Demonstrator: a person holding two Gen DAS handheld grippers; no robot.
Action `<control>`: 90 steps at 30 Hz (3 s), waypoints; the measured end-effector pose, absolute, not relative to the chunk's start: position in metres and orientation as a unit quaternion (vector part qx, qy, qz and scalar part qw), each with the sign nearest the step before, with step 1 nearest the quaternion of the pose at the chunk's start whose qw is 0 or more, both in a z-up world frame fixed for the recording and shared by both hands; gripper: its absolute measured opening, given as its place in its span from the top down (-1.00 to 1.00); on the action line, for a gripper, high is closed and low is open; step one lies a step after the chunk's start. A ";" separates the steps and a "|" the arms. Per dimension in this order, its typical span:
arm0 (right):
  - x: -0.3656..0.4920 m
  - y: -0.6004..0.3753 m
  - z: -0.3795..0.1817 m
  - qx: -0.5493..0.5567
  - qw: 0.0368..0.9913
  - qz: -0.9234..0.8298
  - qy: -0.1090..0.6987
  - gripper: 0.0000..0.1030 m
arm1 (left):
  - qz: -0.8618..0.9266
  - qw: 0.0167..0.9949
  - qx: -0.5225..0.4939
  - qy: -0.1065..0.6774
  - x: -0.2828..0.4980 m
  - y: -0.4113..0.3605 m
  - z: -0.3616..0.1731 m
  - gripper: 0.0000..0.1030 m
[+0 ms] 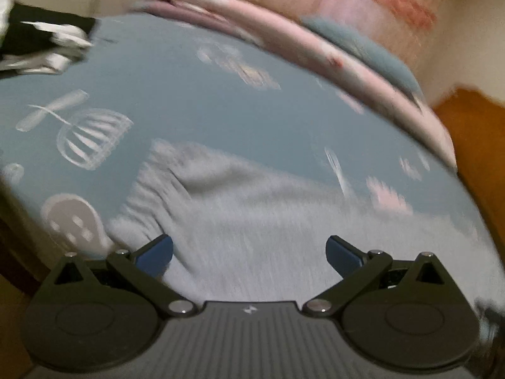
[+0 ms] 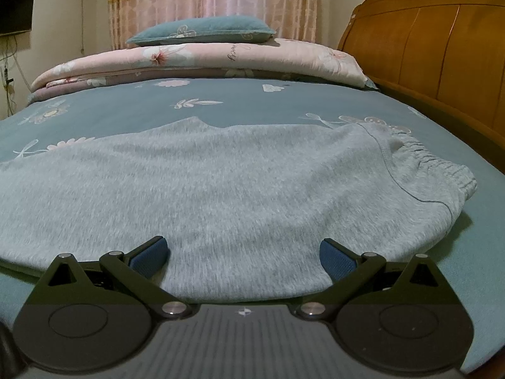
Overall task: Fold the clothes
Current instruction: 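Move the left gripper to the elastic cuff of the sweatpants, then close the left gripper on the cuff and lift it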
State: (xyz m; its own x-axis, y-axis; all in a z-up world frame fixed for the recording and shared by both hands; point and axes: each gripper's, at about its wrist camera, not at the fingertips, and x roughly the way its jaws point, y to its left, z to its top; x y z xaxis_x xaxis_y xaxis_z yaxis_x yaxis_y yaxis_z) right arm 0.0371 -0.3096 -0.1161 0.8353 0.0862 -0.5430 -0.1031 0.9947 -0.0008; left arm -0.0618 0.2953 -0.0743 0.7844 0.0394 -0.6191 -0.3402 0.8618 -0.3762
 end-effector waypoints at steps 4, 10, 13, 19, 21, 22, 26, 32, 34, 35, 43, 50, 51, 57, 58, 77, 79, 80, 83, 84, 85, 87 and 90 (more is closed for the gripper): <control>0.037 -0.310 -0.116 -0.014 0.958 0.049 0.282 -1.00 | 0.112 0.907 -0.285 0.291 -0.061 0.314 -0.066 -0.98; 0.037 -0.309 -0.117 -0.014 0.959 0.048 0.281 -1.00 | 0.094 0.899 -0.296 0.309 -0.045 0.317 -0.074 -0.98; 0.037 -0.308 -0.116 -0.013 0.959 0.045 0.281 -1.00 | 0.094 0.889 -0.305 0.329 -0.037 0.316 -0.087 -0.99; 0.037 -0.307 -0.116 -0.012 0.959 0.042 0.281 -1.00 | 0.113 0.881 -0.317 0.334 -0.052 0.319 -0.085 -0.98; 0.037 -0.308 -0.116 -0.011 0.959 0.043 0.280 -1.00 | 0.120 0.885 -0.320 0.317 -0.062 0.320 -0.077 -0.98; 0.037 -0.308 -0.117 -0.011 0.959 0.043 0.280 -1.00 | 0.126 0.885 -0.324 0.309 -0.068 0.321 -0.074 -0.98; 0.036 -0.308 -0.117 -0.011 0.959 0.044 0.279 -1.00 | 0.133 0.859 -0.396 0.295 -0.085 0.332 -0.093 -0.98; 0.035 -0.309 -0.117 -0.012 0.959 0.047 0.279 -1.00 | 0.121 0.801 -0.520 0.271 -0.095 0.346 -0.139 -0.98; 0.035 -0.309 -0.116 -0.012 0.959 0.047 0.279 -1.00 | 0.106 0.792 -0.545 0.254 -0.094 0.348 -0.146 -0.98; 0.035 -0.309 -0.116 -0.012 0.959 0.046 0.279 -1.00 | 0.100 0.789 -0.554 0.246 -0.093 0.349 -0.148 -0.98; 0.035 -0.308 -0.116 -0.011 0.959 0.042 0.279 -1.00 | 0.063 0.765 -0.609 0.197 -0.085 0.360 -0.168 -0.98; 0.035 -0.308 -0.117 -0.010 0.959 0.042 0.279 -1.00 | 0.047 0.759 -0.633 0.148 -0.086 0.371 -0.176 -0.98; 0.035 -0.308 -0.117 -0.011 0.959 0.042 0.280 -1.00 | 0.044 0.757 -0.636 0.144 -0.085 0.373 -0.177 -0.98; 0.038 -0.304 -0.108 -0.027 0.951 0.049 0.305 -1.00 | 0.041 0.757 -0.634 0.153 -0.078 0.378 -0.179 -0.98; 0.037 -0.300 -0.102 -0.038 0.947 0.061 0.312 -1.00 | 0.040 0.757 -0.633 0.155 -0.077 0.379 -0.178 -0.98; -0.002 0.011 0.008 -0.303 0.837 0.428 0.157 -0.72 | -0.004 0.755 -0.639 0.146 -0.092 0.385 -0.193 -0.92; -0.012 0.044 0.007 -0.309 0.818 0.461 0.153 -0.68 | 0.001 0.754 -0.641 0.141 -0.096 0.384 -0.195 -0.70; -0.017 0.058 0.006 -0.313 0.809 0.474 0.150 -0.65 | 0.004 0.754 -0.642 0.139 -0.099 0.384 -0.197 -0.63; -0.029 0.090 0.001 -0.331 0.789 0.497 0.143 -0.59 | 0.014 0.755 -0.640 0.144 -0.106 0.385 -0.203 -0.18; -0.031 0.099 -0.003 -0.338 0.784 0.501 0.142 -0.59 | 0.017 0.755 -0.639 0.147 -0.108 0.386 -0.205 0.01; -0.033 0.107 -0.005 -0.343 0.778 0.507 0.143 -0.59 | 0.019 0.755 -0.638 0.150 -0.110 0.387 -0.206 0.21; -0.036 0.117 -0.012 -0.348 0.768 0.517 0.147 -0.59 | 0.026 0.757 -0.633 0.161 -0.111 0.389 -0.209 0.52; -0.041 0.130 -0.021 -0.354 0.758 0.527 0.152 -0.59 | 0.031 0.759 -0.627 0.172 -0.112 0.390 -0.209 0.75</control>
